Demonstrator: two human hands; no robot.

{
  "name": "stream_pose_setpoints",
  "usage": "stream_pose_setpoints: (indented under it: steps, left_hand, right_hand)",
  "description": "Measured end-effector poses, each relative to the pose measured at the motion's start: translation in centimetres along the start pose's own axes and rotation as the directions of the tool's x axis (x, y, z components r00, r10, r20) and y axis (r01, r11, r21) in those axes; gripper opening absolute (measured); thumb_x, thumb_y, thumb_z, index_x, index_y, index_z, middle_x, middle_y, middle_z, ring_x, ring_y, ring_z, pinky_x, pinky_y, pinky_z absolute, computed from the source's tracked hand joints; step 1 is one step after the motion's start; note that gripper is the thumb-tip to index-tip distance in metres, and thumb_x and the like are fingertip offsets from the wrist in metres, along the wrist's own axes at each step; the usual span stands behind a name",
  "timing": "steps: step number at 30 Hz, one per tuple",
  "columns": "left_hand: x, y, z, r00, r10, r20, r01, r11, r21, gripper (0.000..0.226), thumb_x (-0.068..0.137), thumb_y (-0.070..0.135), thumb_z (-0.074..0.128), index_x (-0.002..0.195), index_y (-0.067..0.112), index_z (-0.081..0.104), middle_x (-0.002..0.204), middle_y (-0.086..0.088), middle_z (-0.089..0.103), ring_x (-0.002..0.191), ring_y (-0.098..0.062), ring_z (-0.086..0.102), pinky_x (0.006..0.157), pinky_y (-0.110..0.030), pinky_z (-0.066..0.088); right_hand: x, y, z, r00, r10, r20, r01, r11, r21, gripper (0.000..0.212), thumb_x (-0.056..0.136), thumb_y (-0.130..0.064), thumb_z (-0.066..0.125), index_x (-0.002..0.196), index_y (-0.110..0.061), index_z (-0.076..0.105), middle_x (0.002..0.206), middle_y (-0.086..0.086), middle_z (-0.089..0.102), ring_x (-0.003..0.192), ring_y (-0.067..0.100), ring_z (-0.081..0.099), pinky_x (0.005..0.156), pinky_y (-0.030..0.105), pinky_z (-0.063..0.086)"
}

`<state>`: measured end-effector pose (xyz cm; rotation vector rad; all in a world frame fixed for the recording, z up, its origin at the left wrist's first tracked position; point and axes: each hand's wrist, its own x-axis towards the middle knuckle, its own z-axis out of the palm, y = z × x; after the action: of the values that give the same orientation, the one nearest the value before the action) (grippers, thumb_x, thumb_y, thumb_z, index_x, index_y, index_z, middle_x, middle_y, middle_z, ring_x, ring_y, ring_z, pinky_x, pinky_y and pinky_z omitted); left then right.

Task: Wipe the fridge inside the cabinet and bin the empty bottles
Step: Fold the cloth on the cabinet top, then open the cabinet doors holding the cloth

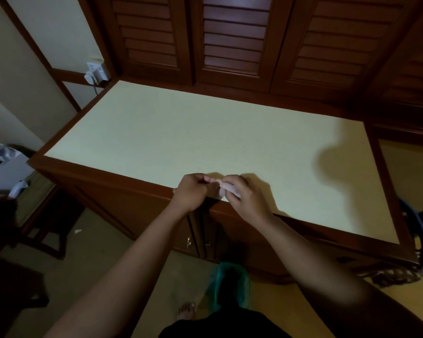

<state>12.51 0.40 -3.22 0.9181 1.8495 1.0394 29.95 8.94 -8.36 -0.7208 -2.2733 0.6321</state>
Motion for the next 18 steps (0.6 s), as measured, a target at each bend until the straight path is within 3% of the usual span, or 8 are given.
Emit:
stream_pose_setpoints:
  steps: [3,7,12,15,18]
  left_hand:
    - [-3.1,-0.6,-0.3,1.000,0.014,-0.009,-0.015,0.990,-0.138,0.011,0.096,0.014,0.071,0.101,0.006,0.075,0.096,-0.013,0.078,0.084,-0.015,0.073,0.074,-0.023,0.058]
    - [-6.8,-2.7,-1.2,0.997,0.015,-0.076,-0.030,0.978,-0.208,0.009,0.096,0.013,0.070,0.100,0.010,0.077,0.096,0.000,0.079,0.087,-0.003,0.070,0.078,-0.014,0.051]
    - [-11.6,-7.9,-2.3,0.989,-0.114,-0.095,0.081,0.949,-0.306,0.011,0.096,0.019,0.071,0.100,0.014,0.080,0.097,-0.006,0.079,0.087,-0.013,0.070,0.084,-0.031,0.053]
    - [-14.2,-11.1,-2.7,0.974,-0.220,-0.053,0.186,0.910,-0.370,0.014,0.096,0.024,0.071,0.102,0.015,0.079,0.091,-0.004,0.077,0.081,-0.016,0.066,0.075,-0.031,0.050]
    - [-15.6,-14.0,-3.0,0.948,-0.316,-0.034,0.277,0.874,-0.398,0.017,0.098,0.028,0.066,0.106,0.018,0.078,0.095,-0.004,0.078,0.078,-0.018,0.067,0.074,-0.032,0.050]
  right_hand:
    - [-0.5,-2.7,-0.2,0.999,-0.044,0.005,0.044,0.995,0.084,0.023,0.091,-0.020,0.057,0.114,-0.018,0.063,0.104,0.003,0.067,0.094,0.021,0.066,0.073,0.040,0.057]
    - [-1.9,-5.8,0.9,0.998,-0.064,0.030,0.057,0.978,0.200,0.023,0.083,-0.005,0.071,0.104,-0.012,0.067,0.101,0.003,0.065,0.095,0.019,0.065,0.077,0.040,0.056]
    - [-5.8,-8.6,4.1,0.991,-0.089,0.104,0.065,0.975,0.215,0.013,0.087,-0.021,0.075,0.097,-0.018,0.066,0.101,-0.004,0.063,0.096,0.014,0.065,0.078,0.032,0.055]
    - [-8.6,-9.4,6.4,0.985,-0.078,0.152,0.045,0.977,0.207,0.005,0.091,-0.017,0.071,0.093,-0.016,0.067,0.098,-0.004,0.064,0.091,0.010,0.063,0.075,0.027,0.053]
    - [-11.3,-9.9,8.2,0.977,0.028,0.212,-0.069,0.980,0.189,0.006,0.091,-0.019,0.070,0.093,-0.019,0.065,0.100,-0.005,0.064,0.091,0.010,0.064,0.073,0.034,0.057]
